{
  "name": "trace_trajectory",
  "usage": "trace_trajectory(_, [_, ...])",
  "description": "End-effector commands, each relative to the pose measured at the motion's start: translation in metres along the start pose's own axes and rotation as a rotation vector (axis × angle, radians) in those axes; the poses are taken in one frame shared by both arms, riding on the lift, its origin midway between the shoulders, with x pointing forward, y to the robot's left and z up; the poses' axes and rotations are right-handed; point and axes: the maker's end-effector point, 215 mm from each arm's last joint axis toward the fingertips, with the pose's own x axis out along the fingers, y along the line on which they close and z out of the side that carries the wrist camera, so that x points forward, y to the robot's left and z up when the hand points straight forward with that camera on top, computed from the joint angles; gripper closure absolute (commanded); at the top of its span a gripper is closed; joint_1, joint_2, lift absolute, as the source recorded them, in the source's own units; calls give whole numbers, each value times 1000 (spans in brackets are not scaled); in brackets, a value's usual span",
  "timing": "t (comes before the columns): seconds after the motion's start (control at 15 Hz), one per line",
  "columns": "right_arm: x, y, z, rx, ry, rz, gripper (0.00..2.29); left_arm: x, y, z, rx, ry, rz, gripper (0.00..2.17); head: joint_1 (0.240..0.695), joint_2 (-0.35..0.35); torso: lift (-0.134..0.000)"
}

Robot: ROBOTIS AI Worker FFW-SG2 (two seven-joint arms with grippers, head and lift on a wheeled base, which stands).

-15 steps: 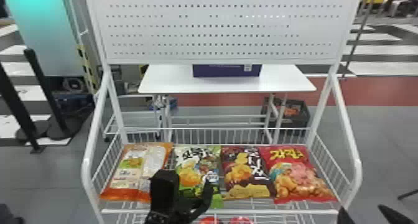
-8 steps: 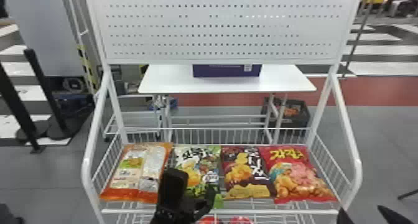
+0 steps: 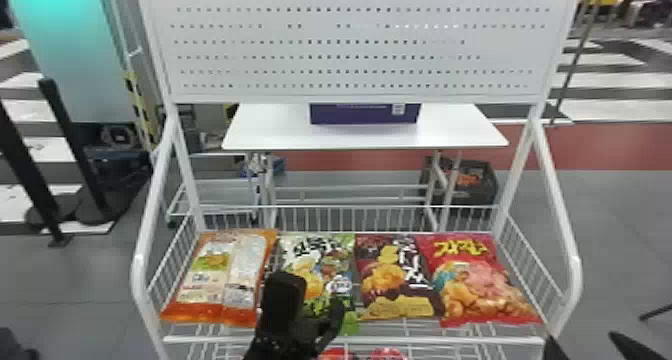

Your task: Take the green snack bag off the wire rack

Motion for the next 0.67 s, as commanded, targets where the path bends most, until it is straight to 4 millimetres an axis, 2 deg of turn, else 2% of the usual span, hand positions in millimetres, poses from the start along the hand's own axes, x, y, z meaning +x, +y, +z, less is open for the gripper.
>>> trace_trajectory(0.0, [0,0,1,-1,-2,0,167,1,0,0,1,6,0,549,499,0,0])
trace_trajectory(0.07, [0,-1,2,-2,-2,-3,167,1,2,-5,2,23,2,728,499,0,0])
trace_trajectory(0.27, [0,-1,1,0,-3,-4,167,2,2,-4,5,23,-5,755,499,0,0])
trace_trajectory(0.33, [0,-1,2,2,-4,-3,167,2,4,-4,5,22,2,1166,499,0,0])
trace_trajectory(0.4, [0,0,2,2,-4,-1,167,2,6,-4,1,23,9,1376,499,0,0])
trace_trajectory(0.53, [1,-1,1,3,-4,-5,167,1,7,-6,0,27,12,1511,499,0,0])
trace_trajectory(0.6, [1,0,2,4,-5,-3,167,1,9,-6,2,26,25,1794,499,0,0])
